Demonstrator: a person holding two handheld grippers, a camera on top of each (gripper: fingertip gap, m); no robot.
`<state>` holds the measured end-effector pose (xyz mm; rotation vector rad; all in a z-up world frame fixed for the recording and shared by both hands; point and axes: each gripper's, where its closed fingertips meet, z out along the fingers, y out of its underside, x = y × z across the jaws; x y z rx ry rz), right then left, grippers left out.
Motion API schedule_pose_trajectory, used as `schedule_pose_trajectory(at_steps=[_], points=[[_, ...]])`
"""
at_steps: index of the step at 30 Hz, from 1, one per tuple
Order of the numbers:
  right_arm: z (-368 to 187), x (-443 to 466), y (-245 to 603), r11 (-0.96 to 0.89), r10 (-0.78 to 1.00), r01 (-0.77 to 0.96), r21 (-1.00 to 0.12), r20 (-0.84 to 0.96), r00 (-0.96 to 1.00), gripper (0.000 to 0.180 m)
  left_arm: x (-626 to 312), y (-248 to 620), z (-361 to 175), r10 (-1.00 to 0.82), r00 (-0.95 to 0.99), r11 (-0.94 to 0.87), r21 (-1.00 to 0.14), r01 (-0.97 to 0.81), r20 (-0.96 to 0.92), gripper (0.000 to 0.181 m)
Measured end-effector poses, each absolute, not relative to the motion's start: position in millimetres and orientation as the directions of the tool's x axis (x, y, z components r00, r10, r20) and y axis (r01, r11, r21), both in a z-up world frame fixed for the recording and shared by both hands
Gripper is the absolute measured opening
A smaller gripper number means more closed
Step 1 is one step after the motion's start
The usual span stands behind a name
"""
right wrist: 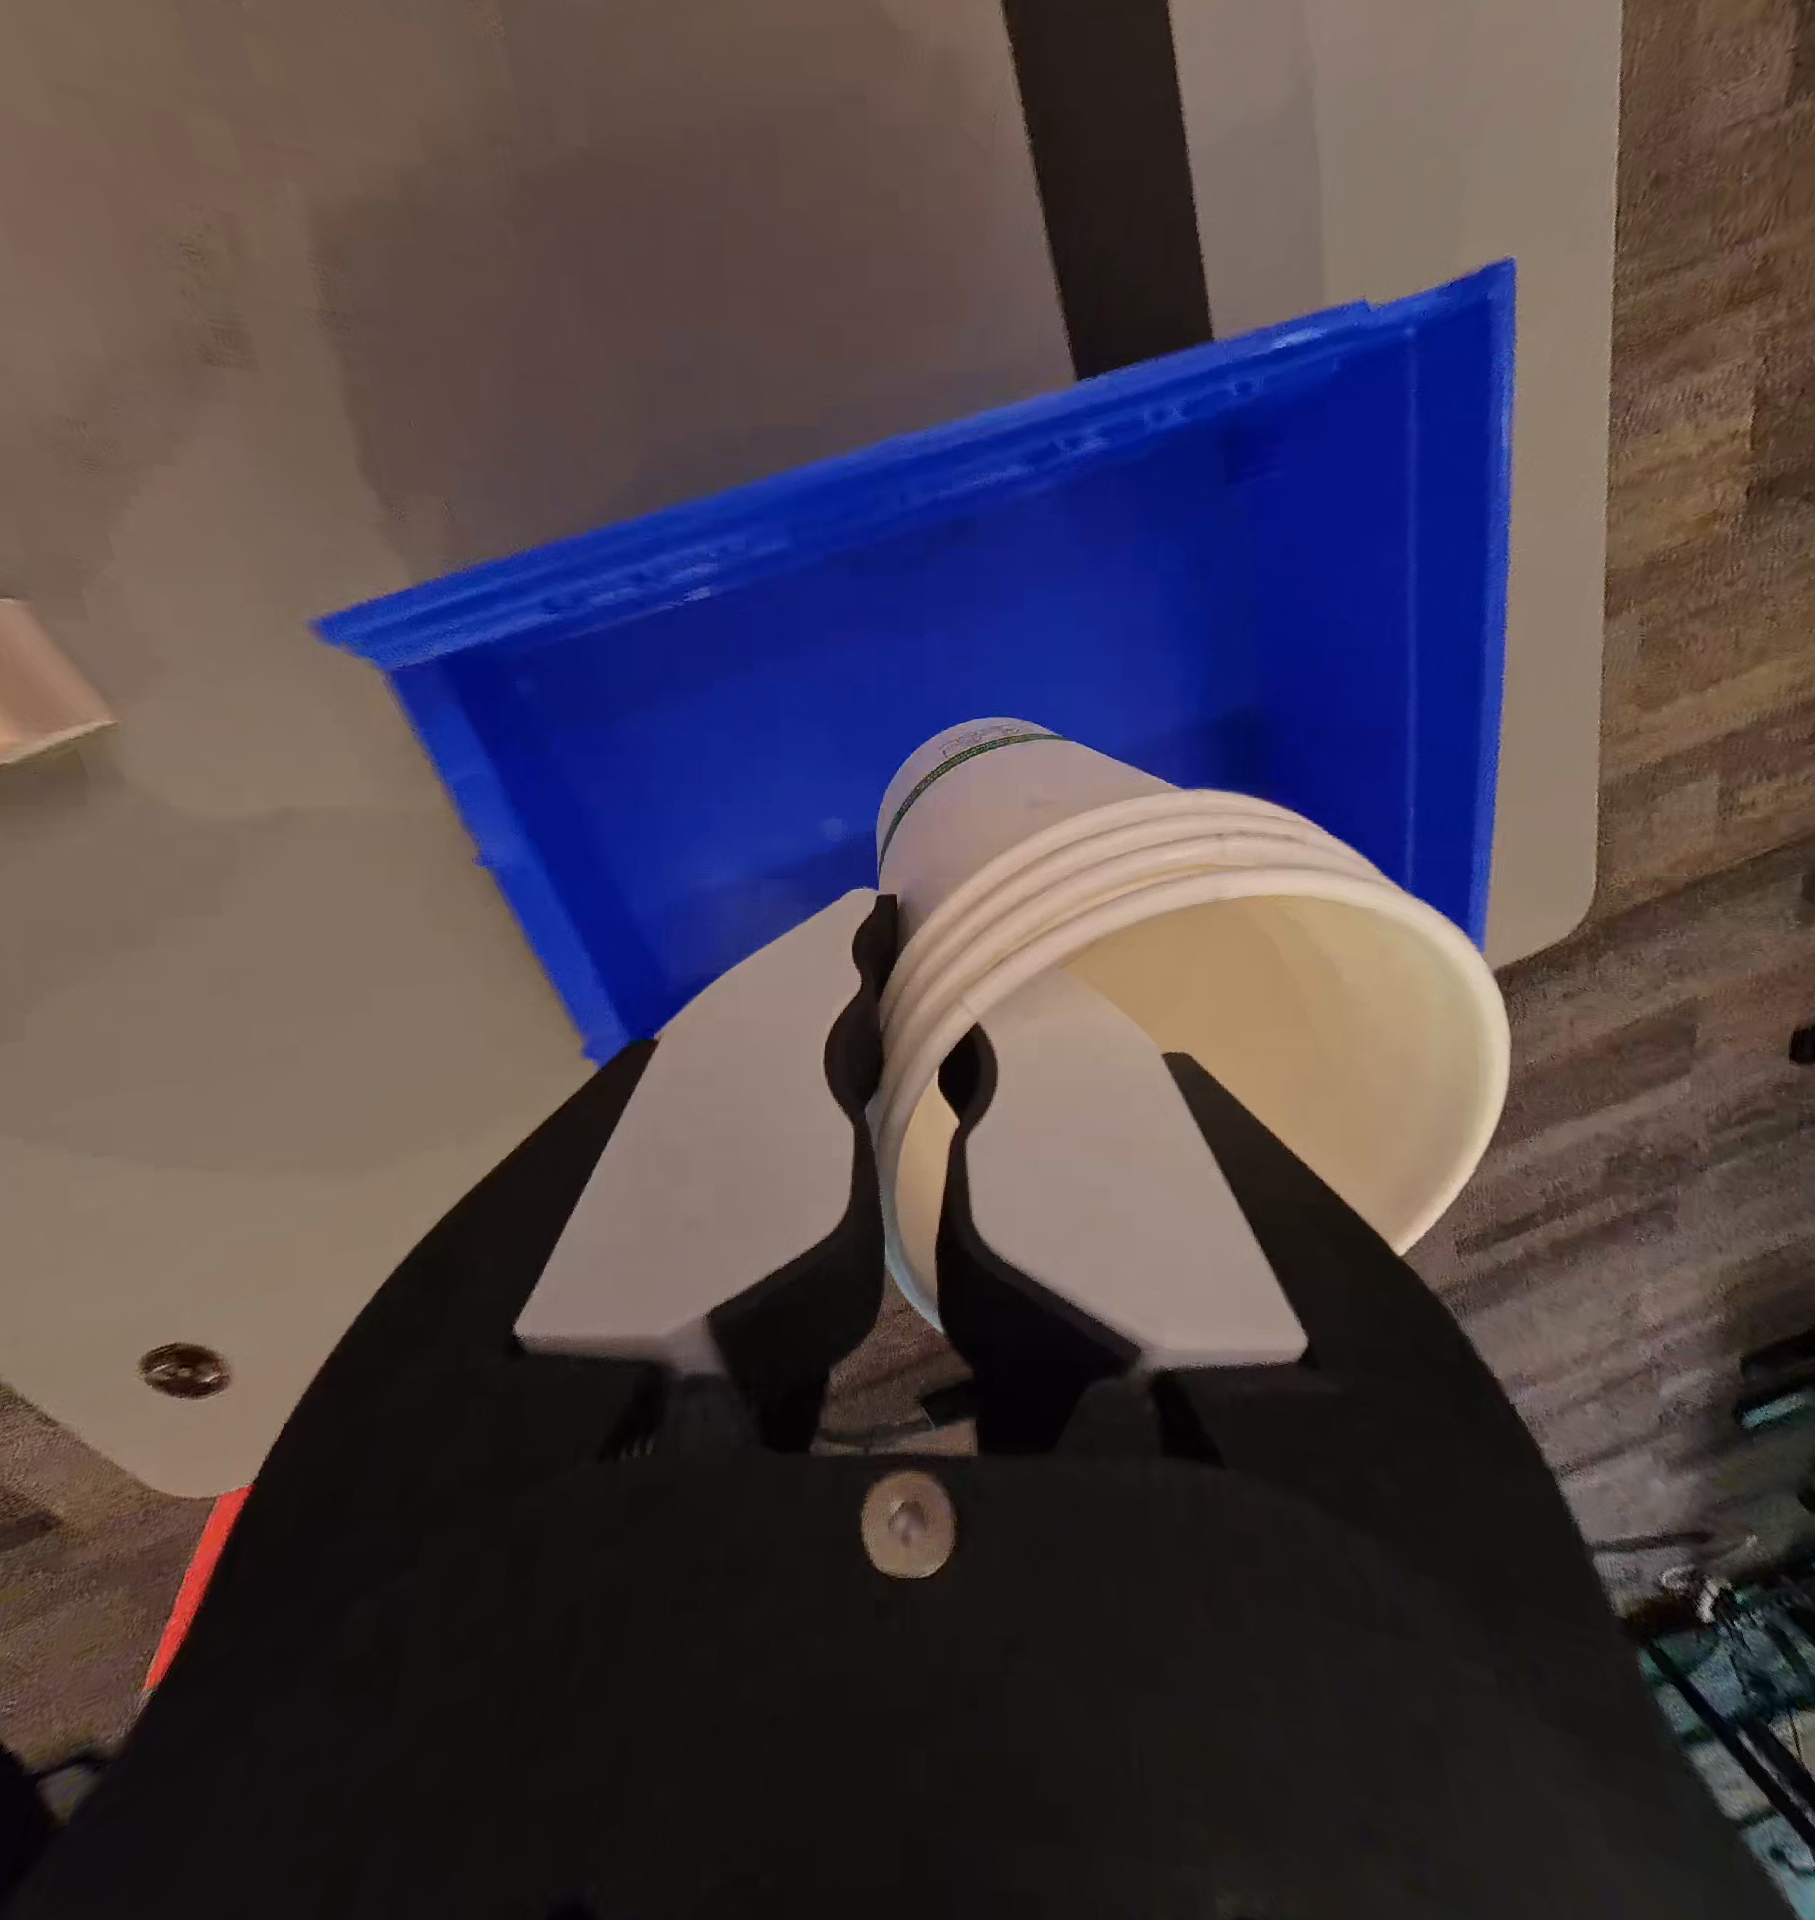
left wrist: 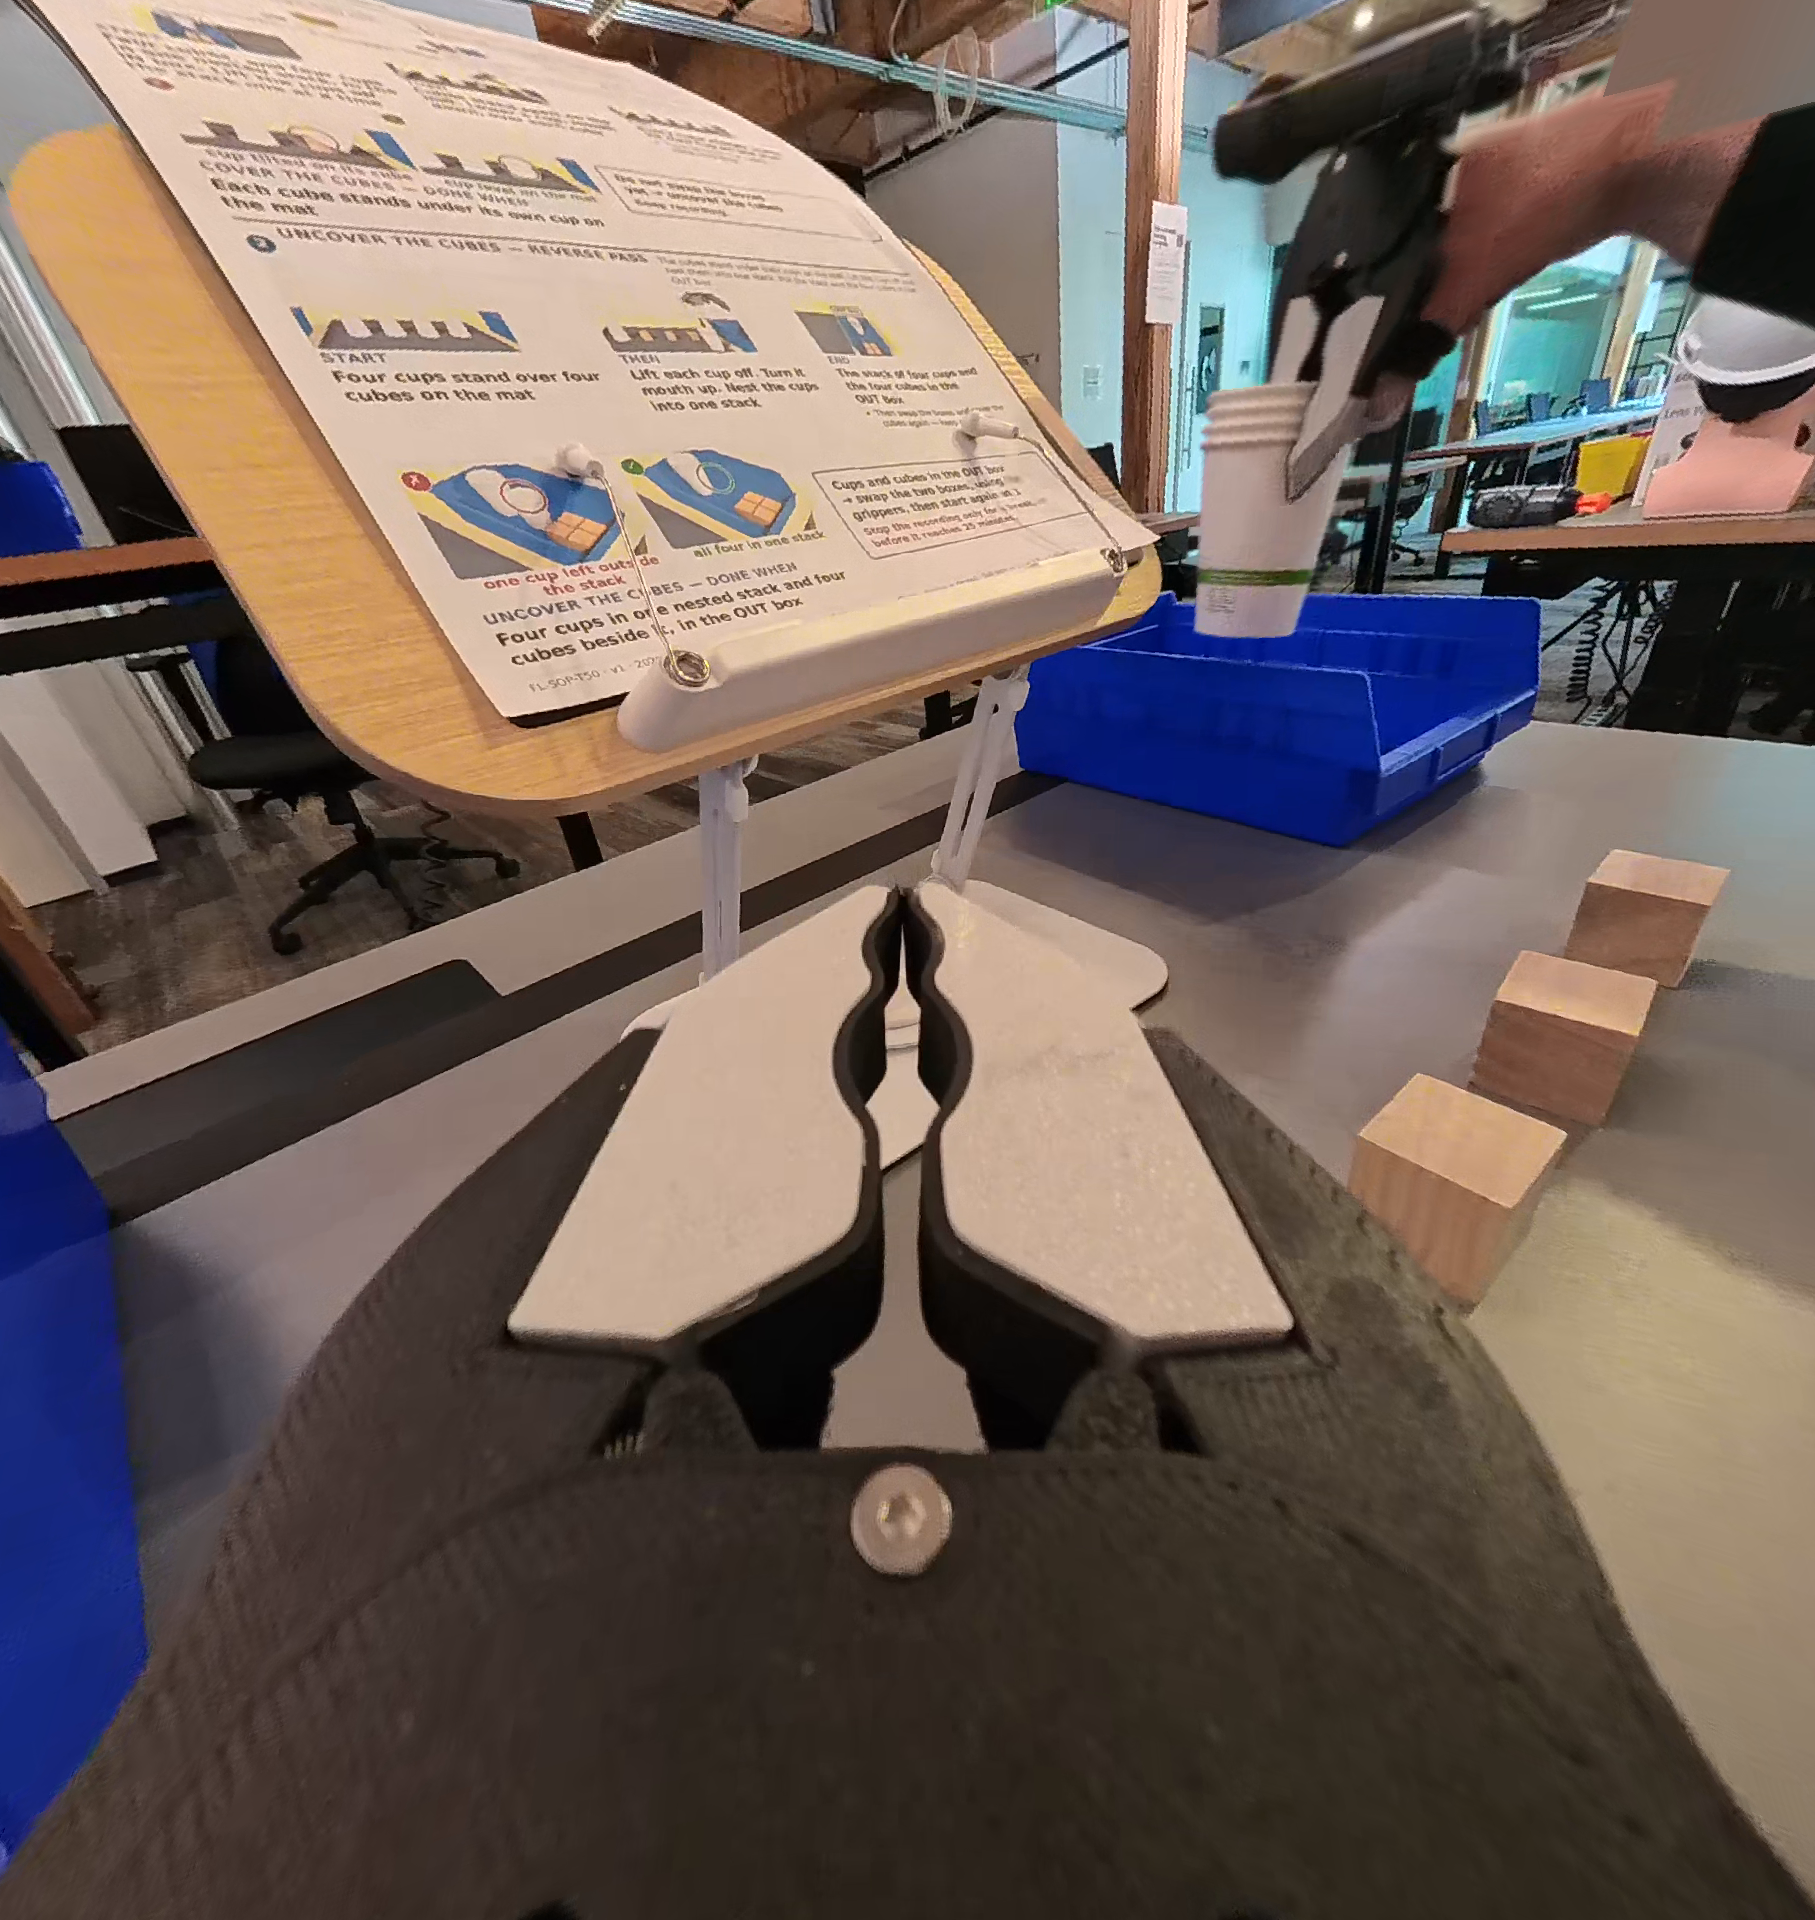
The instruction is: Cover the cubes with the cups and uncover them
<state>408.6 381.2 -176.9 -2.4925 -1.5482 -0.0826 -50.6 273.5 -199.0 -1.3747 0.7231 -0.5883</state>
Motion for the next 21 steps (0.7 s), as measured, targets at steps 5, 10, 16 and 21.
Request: schedule_pose_trajectory(at_steps=[5, 10, 16, 21], points=[[-203.1, 420.6, 420.8, -0.470, 0.867, 0.876, -0.111, 0.127, 0.481, 0.006, -53.1, 275.7, -200.4, -0.738, 0.664, 0.116, -0.992, -0.047, -0.118, 0.000], [-221.7, 427.9, 443.4, -0.497, 0.855, 0.862, -0.103, 0.112, 0.507, 0.006, -55.7, 277.2, -199.8, -0.740, 0.666, 0.106, -0.994, -0.028, -0.098, 0.000], [-247.1, 436.0, 461.8, -0.529, 0.837, 0.842, -0.101, 0.098, 0.538, 0.007, -53.9, 276.9, -201.7, -0.744, 0.661, 0.102, -0.994, -0.032, -0.098, 0.000], [-265.9, 439.8, 465.9, -0.538, 0.835, 0.839, -0.081, 0.085, 0.544, 0.008, -52.7, 277.9, -204.5, -0.746, 0.659, 0.094, -0.995, -0.038, -0.096, 0.000]])
